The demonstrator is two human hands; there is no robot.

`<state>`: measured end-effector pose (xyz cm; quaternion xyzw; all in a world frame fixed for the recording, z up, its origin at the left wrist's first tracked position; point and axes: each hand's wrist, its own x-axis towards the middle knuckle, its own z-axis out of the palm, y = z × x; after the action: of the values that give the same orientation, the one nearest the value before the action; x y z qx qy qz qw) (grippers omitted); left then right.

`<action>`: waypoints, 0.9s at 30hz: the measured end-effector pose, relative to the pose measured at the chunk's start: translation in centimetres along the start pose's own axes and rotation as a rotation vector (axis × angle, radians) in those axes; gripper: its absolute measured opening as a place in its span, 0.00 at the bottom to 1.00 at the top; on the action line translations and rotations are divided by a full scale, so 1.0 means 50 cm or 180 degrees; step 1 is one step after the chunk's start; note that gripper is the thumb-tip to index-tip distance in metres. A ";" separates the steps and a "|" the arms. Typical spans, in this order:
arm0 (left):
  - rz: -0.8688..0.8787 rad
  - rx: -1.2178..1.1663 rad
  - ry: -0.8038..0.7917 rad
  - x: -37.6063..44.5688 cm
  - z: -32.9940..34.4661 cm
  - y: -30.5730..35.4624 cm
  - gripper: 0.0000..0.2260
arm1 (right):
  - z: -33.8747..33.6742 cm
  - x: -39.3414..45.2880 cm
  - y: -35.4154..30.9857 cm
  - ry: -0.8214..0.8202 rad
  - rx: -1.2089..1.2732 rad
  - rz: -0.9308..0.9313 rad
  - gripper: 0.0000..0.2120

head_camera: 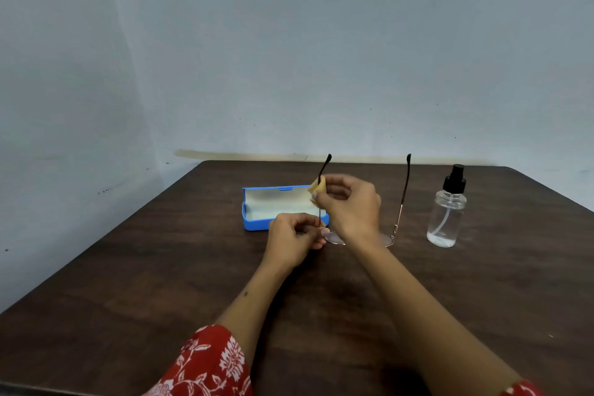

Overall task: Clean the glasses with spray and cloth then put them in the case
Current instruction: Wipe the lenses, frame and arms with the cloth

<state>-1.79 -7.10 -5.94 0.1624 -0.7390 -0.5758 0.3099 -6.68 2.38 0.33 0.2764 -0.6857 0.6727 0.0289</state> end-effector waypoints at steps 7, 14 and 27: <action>-0.0026 -0.0073 0.0010 0.000 0.002 0.000 0.06 | 0.002 0.005 -0.017 0.0099 0.0055 -0.0078 0.08; -0.0045 0.0013 -0.0001 0.000 0.002 0.004 0.04 | 0.006 -0.003 -0.013 0.0238 0.0379 -0.0253 0.08; -0.0167 0.0046 0.0056 0.005 0.005 -0.002 0.08 | 0.000 0.016 -0.059 0.0455 0.0699 -0.0580 0.07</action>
<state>-2.17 -7.10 -5.99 0.1890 -0.7359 -0.5769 0.2999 -6.13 2.25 3.35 0.2904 -0.5764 0.7561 0.1081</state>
